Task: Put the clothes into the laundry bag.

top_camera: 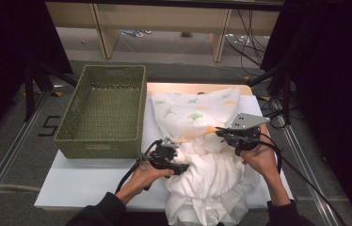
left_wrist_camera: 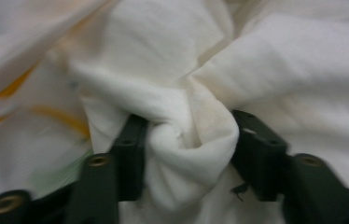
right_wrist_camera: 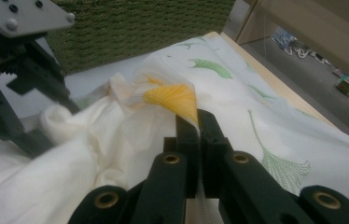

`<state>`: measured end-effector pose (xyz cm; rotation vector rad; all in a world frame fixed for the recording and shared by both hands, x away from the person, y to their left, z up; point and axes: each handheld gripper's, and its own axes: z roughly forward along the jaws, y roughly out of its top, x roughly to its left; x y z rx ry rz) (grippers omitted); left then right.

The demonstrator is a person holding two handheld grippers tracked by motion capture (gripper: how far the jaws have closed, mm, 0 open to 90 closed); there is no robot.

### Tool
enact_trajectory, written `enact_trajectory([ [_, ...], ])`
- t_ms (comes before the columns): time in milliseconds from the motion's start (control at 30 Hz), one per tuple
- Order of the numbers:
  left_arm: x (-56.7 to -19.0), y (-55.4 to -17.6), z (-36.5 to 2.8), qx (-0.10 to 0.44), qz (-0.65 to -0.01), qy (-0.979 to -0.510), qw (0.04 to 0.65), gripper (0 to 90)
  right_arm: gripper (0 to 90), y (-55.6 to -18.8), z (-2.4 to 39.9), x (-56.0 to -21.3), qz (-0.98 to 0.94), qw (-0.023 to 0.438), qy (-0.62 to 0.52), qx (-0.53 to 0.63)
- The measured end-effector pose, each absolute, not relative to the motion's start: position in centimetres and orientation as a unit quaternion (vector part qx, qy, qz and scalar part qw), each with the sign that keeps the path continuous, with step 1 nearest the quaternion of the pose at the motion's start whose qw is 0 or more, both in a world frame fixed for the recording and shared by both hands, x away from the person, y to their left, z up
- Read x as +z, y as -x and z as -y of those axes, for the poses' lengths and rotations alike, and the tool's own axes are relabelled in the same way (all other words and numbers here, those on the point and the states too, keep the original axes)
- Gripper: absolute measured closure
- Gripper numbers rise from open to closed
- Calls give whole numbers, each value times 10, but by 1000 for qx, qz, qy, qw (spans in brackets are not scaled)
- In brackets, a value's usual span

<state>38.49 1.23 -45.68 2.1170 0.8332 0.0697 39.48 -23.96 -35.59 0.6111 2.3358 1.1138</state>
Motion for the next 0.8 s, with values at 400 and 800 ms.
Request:
enact_trajectory([
  [400, -428, -433, 38, 118, -366, -785, 486, 793, 900, -387, 238, -348, -853, 236, -210, 416],
  [800, -422, -401, -11, 78, -370, -810, 449, 299, 900, -390, 234, -356, -861, 227, -207, 405],
])
